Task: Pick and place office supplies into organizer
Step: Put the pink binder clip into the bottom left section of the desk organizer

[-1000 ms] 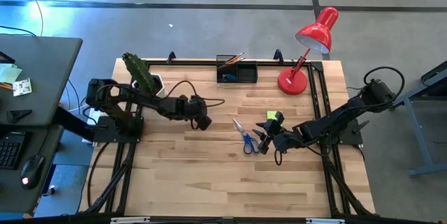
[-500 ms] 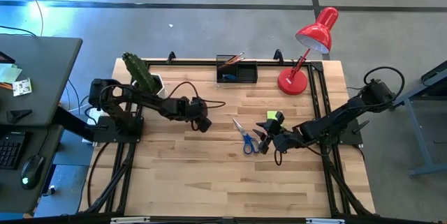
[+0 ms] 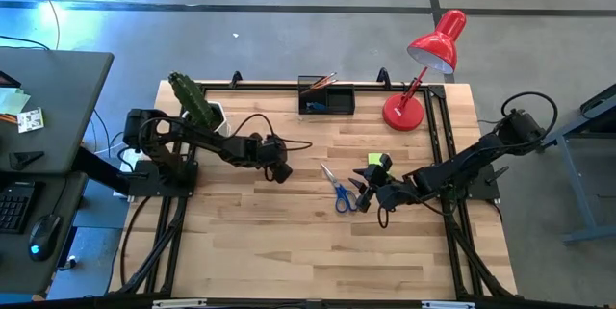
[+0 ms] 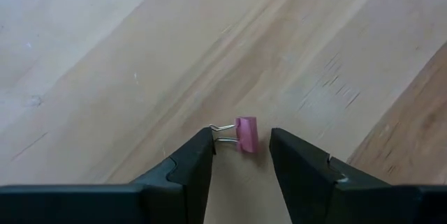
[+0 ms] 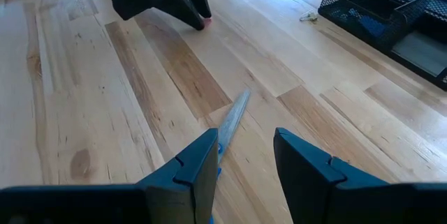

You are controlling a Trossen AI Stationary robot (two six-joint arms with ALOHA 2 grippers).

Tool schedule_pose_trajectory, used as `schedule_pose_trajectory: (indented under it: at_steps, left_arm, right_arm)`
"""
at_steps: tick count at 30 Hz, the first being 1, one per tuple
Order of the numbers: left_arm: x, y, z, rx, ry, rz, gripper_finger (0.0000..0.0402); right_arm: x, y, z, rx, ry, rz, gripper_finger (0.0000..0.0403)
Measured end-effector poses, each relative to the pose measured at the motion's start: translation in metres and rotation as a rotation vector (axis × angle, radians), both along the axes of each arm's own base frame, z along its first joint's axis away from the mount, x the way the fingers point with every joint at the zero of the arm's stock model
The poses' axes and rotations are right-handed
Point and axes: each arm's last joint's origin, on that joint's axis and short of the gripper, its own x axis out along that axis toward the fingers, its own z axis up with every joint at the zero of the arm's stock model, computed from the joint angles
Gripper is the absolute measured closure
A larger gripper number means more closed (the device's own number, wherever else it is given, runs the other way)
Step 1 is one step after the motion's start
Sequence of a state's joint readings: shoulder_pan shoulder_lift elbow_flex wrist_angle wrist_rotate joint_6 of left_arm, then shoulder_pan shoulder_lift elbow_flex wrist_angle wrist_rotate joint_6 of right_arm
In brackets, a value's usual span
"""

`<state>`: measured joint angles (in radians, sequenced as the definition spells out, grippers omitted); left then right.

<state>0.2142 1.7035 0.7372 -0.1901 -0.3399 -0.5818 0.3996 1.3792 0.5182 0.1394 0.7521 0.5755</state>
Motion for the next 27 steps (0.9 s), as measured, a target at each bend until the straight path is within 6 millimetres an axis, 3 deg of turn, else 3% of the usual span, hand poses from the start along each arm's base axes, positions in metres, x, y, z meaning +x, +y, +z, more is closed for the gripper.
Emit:
schedule_pose_trajectory:
  at_steps: [4, 11, 20, 27]
  left_arm:
    - [0.002, 0.000, 0.000, 0.016, -0.008, -0.026, 0.0295]
    - [0.006, 0.002, 0.002, 0.053, -0.024, -0.097, 0.0390]
    - [0.013, 0.002, 0.005, 0.048, -0.071, -0.171, 0.0354]
    - [0.031, 0.006, 0.023, 0.104, -0.106, -0.249, 0.0379]
  right_arm:
    - [0.000, 0.000, 0.000, -0.002, -0.001, -0.002, 0.0270]
    - [0.000, 0.000, 0.000, -0.005, -0.003, -0.006, 0.0270]
    - [0.000, 0.000, 0.000, -0.010, -0.004, -0.013, 0.0270]
    - [-0.001, -0.001, -0.001, -0.024, 0.010, -0.021, 0.0270]
